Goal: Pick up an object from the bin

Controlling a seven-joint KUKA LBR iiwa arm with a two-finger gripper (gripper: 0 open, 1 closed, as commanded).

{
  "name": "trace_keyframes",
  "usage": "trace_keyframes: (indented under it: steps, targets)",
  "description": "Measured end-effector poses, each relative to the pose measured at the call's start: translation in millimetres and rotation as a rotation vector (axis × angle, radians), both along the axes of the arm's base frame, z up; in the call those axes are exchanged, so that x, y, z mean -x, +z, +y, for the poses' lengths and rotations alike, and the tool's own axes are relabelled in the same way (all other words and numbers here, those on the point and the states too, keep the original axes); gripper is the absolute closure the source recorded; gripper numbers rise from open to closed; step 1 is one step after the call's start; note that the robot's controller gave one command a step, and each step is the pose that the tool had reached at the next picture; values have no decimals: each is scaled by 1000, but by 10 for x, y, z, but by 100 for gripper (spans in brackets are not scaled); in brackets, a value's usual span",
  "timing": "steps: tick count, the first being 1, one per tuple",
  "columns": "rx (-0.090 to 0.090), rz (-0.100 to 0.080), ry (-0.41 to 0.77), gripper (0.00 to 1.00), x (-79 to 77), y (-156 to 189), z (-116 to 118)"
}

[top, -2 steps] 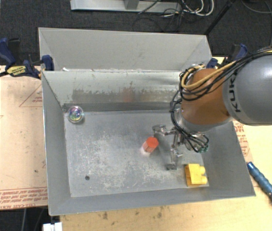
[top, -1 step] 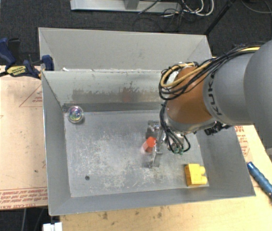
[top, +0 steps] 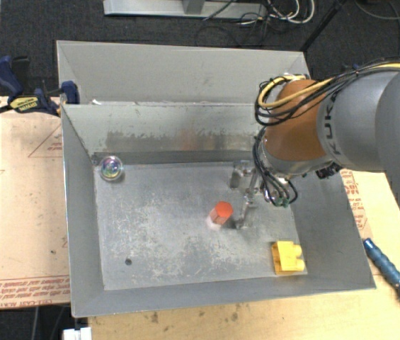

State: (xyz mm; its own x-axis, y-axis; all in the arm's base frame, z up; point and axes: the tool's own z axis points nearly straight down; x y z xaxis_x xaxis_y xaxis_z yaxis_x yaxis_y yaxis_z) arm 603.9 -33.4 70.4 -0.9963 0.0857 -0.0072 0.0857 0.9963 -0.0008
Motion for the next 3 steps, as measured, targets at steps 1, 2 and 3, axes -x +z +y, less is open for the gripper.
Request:
trace_keyframes:
  steps: [1, 2, 3]
  targets:
    - [-2, 7, 167, 0, 468, -5, 246]
    - [-2, 2, 127, 0, 233, 15, 314]
    - [-2, 4, 127, 100, 239, 19, 311]
